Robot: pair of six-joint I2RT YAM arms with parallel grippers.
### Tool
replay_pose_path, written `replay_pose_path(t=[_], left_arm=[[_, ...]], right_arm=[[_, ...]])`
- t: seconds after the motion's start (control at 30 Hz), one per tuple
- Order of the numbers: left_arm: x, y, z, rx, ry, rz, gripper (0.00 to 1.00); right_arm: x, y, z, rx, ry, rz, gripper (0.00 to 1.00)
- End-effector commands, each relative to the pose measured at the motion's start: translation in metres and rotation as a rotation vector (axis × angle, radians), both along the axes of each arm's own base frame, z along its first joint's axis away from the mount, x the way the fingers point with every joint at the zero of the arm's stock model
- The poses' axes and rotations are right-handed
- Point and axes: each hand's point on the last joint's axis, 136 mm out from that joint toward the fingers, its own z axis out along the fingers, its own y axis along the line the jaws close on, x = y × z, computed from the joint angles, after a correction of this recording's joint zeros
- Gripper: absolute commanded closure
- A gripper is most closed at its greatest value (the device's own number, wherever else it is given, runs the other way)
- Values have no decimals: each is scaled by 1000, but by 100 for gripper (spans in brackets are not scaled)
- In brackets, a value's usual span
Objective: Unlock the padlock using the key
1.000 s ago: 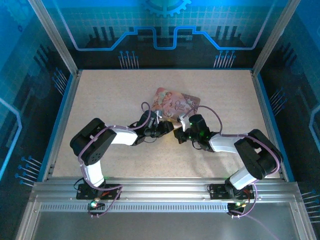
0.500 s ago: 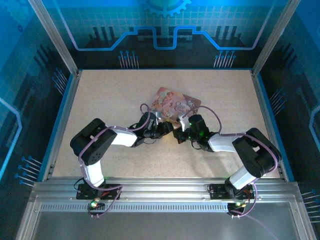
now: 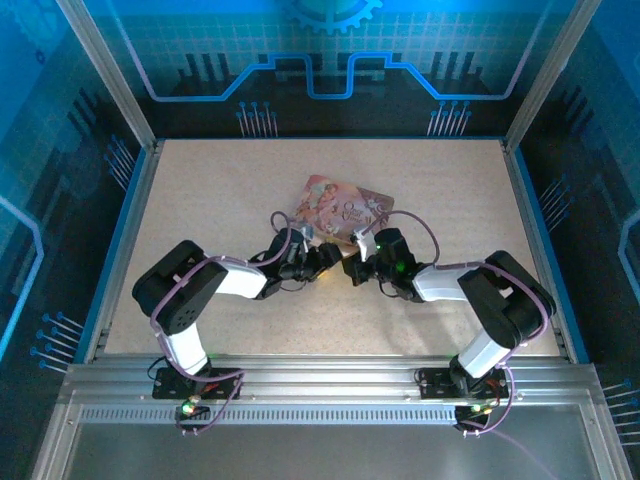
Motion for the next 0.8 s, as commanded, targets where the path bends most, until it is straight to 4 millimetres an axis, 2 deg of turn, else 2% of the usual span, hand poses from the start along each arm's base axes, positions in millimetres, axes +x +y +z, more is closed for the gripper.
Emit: replay_pose_path(t=[0.0,0.13,0.3,0.47,0.77], left_arm=[[0,-4,21,-85,-32,-10,34],[4,0,24,-107,-37,16,34],[6,15,30,-117,-61,66,38],[3,27,26,-90,-44,96,39],[10,23,21,-103,-25,102,42]], right_arm=[[16,13,23,64,-73,2,100],[16,14,22,68,-70,3,100],[17,15,22,70,-68,6,100],[18,18,20,67,-62,14,100],[16,20,18,57,-60,25,100]])
